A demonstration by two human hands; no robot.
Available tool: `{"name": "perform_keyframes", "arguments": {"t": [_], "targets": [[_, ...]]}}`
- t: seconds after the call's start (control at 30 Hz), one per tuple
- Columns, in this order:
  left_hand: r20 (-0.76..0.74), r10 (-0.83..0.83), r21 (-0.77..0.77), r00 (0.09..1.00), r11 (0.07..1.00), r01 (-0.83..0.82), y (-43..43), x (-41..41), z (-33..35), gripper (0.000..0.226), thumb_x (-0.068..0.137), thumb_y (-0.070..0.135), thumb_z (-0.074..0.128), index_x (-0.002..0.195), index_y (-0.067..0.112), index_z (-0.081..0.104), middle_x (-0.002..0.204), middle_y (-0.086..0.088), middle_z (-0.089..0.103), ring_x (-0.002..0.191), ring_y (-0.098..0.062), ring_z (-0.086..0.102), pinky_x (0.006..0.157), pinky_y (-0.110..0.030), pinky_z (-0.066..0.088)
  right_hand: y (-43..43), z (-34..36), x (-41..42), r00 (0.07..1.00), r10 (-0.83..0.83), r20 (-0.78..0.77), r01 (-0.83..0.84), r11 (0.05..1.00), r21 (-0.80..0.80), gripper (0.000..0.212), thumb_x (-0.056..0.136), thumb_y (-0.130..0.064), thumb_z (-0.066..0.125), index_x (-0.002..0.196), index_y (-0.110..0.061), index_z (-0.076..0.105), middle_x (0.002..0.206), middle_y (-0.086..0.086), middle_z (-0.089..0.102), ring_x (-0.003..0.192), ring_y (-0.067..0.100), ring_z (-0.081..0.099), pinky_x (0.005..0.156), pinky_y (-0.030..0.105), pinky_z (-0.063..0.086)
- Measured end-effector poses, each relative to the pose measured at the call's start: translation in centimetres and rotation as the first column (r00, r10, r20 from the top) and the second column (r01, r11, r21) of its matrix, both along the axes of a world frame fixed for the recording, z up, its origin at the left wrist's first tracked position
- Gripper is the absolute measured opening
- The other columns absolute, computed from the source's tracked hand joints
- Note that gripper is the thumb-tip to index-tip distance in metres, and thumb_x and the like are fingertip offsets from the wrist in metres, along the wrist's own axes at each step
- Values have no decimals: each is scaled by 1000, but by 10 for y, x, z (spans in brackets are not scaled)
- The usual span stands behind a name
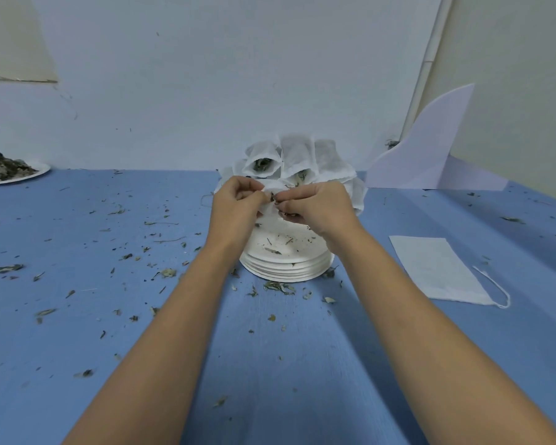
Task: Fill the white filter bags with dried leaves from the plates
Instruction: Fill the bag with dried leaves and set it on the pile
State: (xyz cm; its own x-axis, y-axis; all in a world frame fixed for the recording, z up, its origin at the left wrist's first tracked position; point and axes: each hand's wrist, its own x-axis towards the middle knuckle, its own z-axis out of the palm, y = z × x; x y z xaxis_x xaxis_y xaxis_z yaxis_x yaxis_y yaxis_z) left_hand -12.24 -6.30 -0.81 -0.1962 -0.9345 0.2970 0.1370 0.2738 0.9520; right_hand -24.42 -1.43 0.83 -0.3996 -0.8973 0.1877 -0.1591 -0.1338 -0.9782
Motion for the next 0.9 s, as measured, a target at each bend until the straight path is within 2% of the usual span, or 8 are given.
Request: {"name": "perform_keyframes", "arguments": {"t": [0.17,0.33,0.4,0.53,0.6,0.7,0.77,0.9], "targets": [[182,-167,-77,969,980,183,9,-6,1,20,81,-3,62,78,16,57,62,2,53,64,-11,53,65,-20,45,-2,-5,0,986,-164,-19,164,986,-13,27,74,11,64,62,-12,72,81,24,70,78,32,69,79,38,59],[306,-144,-141,941,971,195,13,-11,-2,23,77,7,69,85,18,50,70,2,48,60,-7,43,54,-12,37,-2,-7,9,977,-206,49,206,978,-11,10,76,4,60,73,10,67,72,24,57,68,23,46,66,36,41],[323,-22,-196,946,977,89,11,-10,-4,24,75,12,69,81,20,48,66,6,43,55,-5,37,49,-12,33,-2,-9,17,987,-161,22,162,987,-19,13,78,3,56,70,13,60,69,16,48,69,22,38,67,35,33],[270,123,-263,955,964,-50,4,-5,-7,21,75,12,70,78,12,49,63,5,37,55,-9,30,47,-14,28,-2,0,25,1000,-19,16,19,1000,14,18,85,1,46,72,-1,59,69,12,48,70,21,42,70,35,41],[260,142,-284,955,957,-64,2,-4,-8,21,78,13,71,78,10,50,62,5,36,54,-7,30,48,-15,28,-1,5,21,999,45,28,-45,999,24,18,86,2,43,79,7,58,73,18,53,73,23,49,75,34,51],[249,161,-294,955,952,-84,0,-4,-10,20,80,12,70,76,11,50,61,6,38,50,-3,32,48,-12,30,1,8,15,994,98,-39,-97,995,37,24,88,4,42,96,18,59,100,33,63,92,37,65,92,37,53],[216,150,-275,965,957,-87,1,-4,-10,20,81,13,69,74,13,49,60,7,39,47,-1,34,46,-10,31,4,10,14,985,126,-120,-124,992,22,21,90,2,45,98,13,62,107,31,63,102,37,63,93,38,53],[166,213,-242,963,955,-169,-3,-1,-10,26,84,17,67,70,20,45,62,9,39,48,0,35,46,-10,31,8,9,1,928,325,-180,-321,946,51,28,92,2,47,105,-15,66,108,9,68,103,12,63,91,24,53]]}}
